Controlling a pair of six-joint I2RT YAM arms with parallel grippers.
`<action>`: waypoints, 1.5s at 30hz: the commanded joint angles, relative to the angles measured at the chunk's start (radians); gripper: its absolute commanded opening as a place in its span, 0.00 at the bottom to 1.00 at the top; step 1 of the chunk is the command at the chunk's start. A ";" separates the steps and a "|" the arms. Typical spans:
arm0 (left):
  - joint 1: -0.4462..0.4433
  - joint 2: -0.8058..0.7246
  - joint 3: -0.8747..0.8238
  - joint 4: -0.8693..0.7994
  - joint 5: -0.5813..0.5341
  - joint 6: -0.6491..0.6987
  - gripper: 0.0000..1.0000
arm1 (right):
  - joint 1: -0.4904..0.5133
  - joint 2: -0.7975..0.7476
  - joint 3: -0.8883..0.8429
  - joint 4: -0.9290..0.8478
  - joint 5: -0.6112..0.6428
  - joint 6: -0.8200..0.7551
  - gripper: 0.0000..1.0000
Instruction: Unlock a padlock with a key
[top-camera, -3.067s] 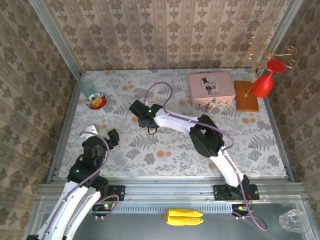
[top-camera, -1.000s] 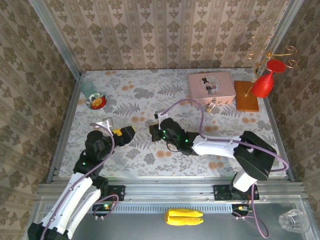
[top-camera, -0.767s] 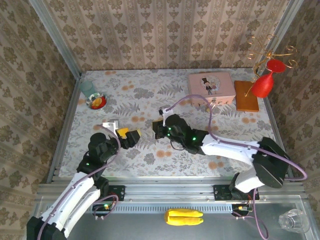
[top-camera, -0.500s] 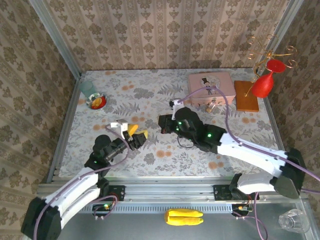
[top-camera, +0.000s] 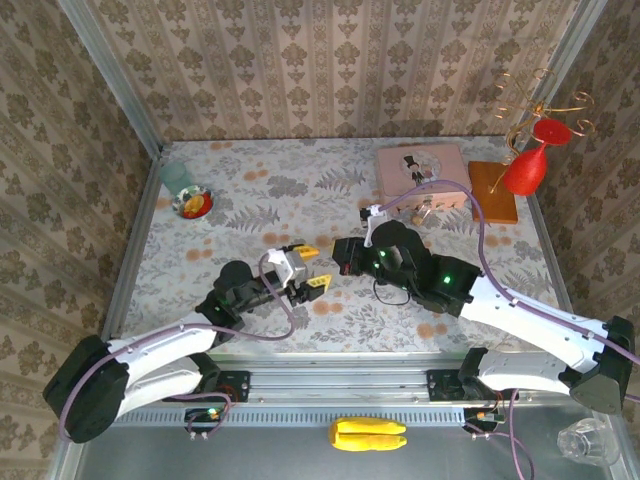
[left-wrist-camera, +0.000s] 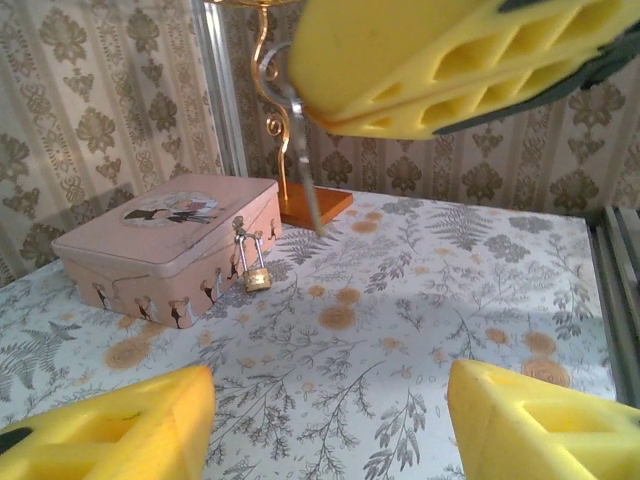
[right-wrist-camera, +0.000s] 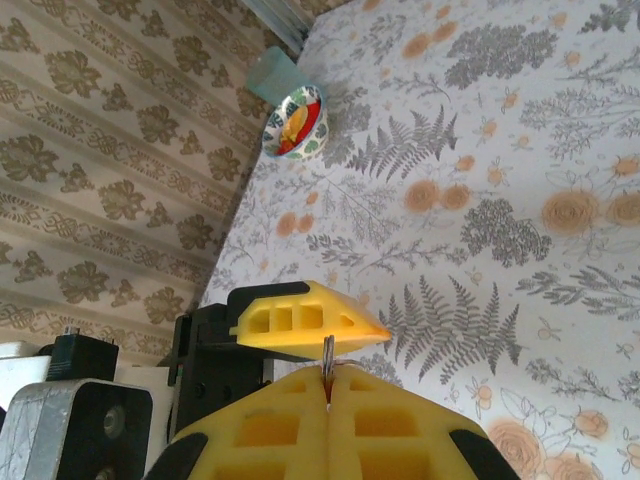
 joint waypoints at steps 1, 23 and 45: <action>-0.006 0.018 0.027 0.045 0.053 0.082 0.62 | 0.015 -0.020 -0.024 -0.008 -0.042 0.022 0.00; -0.006 0.023 0.048 0.049 0.090 0.028 0.24 | 0.038 -0.011 -0.080 0.074 -0.044 0.043 0.00; -0.011 0.029 0.269 -0.431 -0.066 0.074 0.00 | -0.016 -0.083 -0.125 -0.054 0.124 0.000 0.34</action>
